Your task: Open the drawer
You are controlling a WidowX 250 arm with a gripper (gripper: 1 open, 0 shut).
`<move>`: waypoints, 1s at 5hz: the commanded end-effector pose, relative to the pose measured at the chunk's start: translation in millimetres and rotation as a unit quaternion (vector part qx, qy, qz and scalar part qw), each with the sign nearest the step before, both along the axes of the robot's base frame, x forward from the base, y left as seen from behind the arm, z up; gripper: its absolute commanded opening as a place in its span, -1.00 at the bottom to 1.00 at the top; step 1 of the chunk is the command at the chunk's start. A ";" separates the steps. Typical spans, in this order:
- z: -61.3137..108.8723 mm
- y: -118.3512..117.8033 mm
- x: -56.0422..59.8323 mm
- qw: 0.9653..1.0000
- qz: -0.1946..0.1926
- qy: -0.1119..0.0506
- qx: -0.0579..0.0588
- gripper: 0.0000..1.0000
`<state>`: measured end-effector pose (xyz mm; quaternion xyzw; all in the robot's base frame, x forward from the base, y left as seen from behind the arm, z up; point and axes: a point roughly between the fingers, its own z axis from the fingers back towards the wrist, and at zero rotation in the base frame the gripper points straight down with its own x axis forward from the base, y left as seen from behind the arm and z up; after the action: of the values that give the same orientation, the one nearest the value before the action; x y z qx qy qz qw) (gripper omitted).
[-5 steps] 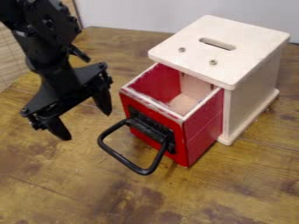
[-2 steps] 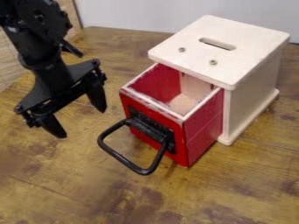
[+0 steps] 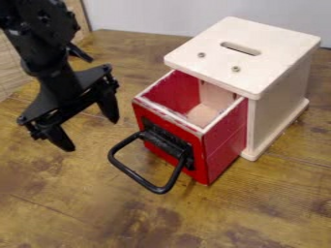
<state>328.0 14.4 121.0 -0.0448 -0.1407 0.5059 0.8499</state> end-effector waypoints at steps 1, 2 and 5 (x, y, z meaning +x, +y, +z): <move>18.0 0.0 6.3 0.999 -0.007 -0.034 0.006 1.00; 18.7 -2.7 3.2 0.999 -0.018 -0.038 0.012 1.00; 19.5 -6.8 1.4 0.998 -0.037 -0.043 0.028 1.00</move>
<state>324.7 10.4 123.3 -0.0381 -0.1626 0.4767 0.8631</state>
